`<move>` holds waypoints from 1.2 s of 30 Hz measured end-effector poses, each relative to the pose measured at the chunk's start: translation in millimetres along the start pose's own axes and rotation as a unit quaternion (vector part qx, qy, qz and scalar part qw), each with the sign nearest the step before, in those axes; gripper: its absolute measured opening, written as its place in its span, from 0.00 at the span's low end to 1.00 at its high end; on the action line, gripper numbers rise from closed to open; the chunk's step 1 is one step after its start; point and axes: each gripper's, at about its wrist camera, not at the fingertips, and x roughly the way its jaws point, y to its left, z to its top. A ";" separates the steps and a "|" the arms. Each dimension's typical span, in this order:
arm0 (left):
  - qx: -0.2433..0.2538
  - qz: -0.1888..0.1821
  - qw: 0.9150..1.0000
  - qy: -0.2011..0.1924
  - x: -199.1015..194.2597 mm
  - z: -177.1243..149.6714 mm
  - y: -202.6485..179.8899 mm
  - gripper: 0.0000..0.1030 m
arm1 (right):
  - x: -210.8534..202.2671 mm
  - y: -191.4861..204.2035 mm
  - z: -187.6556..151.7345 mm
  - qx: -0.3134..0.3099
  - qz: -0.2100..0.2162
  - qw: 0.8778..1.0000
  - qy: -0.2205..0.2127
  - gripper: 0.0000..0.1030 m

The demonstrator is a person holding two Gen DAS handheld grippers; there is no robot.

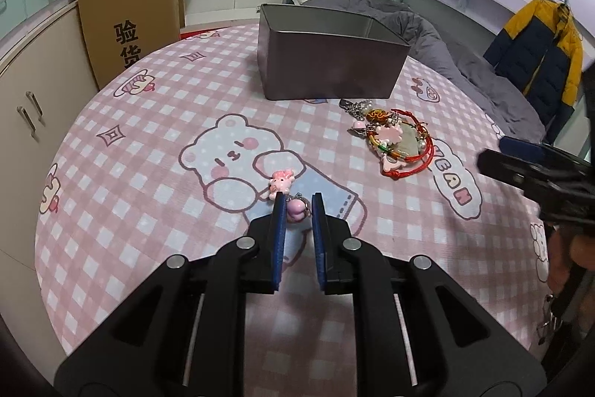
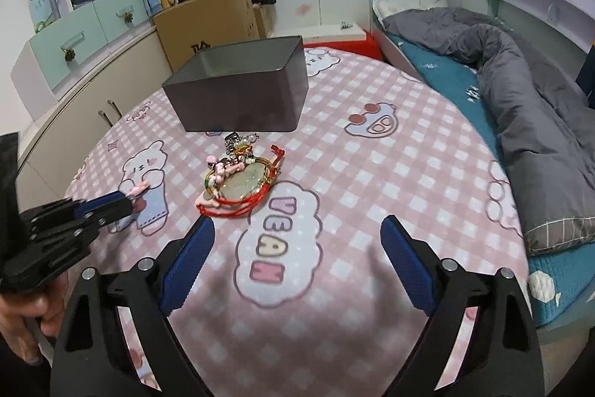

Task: Organize jewelry
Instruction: 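Grasp the small pink charm with the left gripper, then lift the pink charm with the left gripper while the right grasps the red-string pendant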

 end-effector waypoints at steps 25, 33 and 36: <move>-0.011 0.000 1.000 -0.013 -16.5 -12.0 5.3 0.13 | 3.3 19.4 12.9 -0.027 0.074 0.997 0.000 0.03; -0.007 -0.001 1.000 -0.027 -28.6 -8.1 1.1 0.13 | -36.9 22.9 27.6 -0.047 0.094 0.993 -0.044 0.03; -0.002 -0.004 0.999 -0.035 -35.9 -4.4 -1.2 0.13 | -52.1 23.6 32.9 -0.053 0.106 0.991 -0.059 0.03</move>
